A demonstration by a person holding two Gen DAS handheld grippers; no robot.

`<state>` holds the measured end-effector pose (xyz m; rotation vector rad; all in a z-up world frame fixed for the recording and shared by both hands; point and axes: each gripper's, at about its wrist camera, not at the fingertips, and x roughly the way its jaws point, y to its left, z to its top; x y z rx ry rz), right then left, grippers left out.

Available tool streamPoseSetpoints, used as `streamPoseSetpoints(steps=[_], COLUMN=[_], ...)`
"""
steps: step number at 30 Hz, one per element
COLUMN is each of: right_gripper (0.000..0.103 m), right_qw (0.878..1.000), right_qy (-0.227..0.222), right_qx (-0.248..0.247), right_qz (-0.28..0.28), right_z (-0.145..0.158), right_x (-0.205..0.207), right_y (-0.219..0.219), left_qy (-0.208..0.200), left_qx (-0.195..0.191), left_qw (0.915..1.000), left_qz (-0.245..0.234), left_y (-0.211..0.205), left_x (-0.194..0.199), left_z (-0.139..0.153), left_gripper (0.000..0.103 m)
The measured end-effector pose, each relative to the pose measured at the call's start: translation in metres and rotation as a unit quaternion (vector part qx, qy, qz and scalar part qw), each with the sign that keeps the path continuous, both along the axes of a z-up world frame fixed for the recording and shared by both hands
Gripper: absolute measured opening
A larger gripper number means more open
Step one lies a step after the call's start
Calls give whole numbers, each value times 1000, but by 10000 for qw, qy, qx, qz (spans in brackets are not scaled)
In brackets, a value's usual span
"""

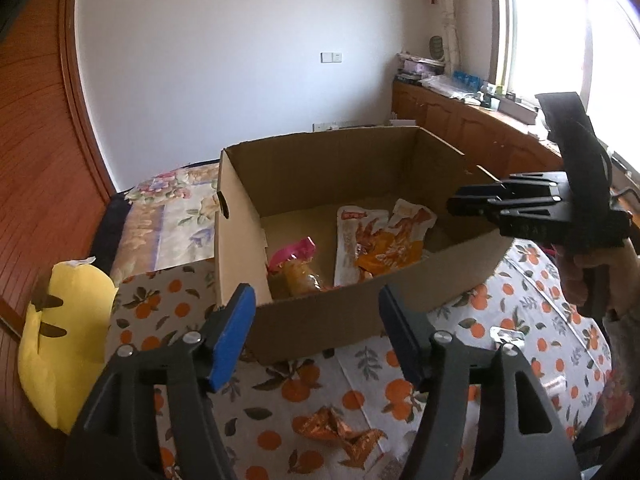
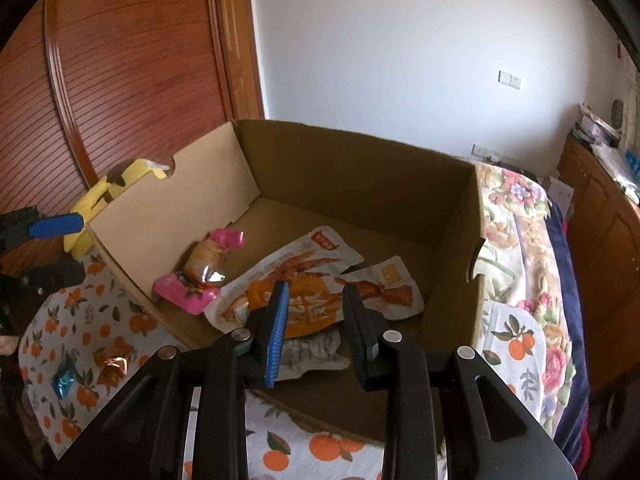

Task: Organize snacks
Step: 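Open both tools to drop the pouch and wrapper into the box, then reach the left tool to the white printed pouch while the right tool reaches the clear grain-bar pack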

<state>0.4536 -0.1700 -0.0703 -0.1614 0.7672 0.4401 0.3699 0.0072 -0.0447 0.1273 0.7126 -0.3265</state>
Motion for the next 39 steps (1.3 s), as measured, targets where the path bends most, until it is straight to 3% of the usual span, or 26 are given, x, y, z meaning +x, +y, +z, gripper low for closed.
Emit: streamPoseSetpoints(steps=[5, 11, 18, 24, 31, 39], right_gripper=[46, 50, 61, 69, 70, 70], right_qw=[9999, 9997, 9994, 9993, 9992, 9979], right_qy=[-102, -174, -184, -101, 160, 431], right_qx=[22, 139, 259, 334, 341, 473], right_qz=[-72, -129, -117, -122, -116, -65], right_z=[15, 27, 27, 7, -31, -70], right_x=[-16, -47, -106, -149, -183, -204], right_y=[-2, -9, -15, -16, -14, -6], left_qy=[-71, -29, 144, 252, 445, 500], left_qx=[-14, -42, -328, -446, -668, -671], left_qw=[10000, 9999, 9989, 9983, 9967, 9965], left_qz=[-36, -127, -315, -291, -91, 79], left_y=[2, 2, 2, 1, -1, -9], left_x=[-16, -42, -77, -107, -125, -140], left_z=[6, 6, -10, -33, -65, -78], left_gripper=[65, 65, 65, 65, 65, 65])
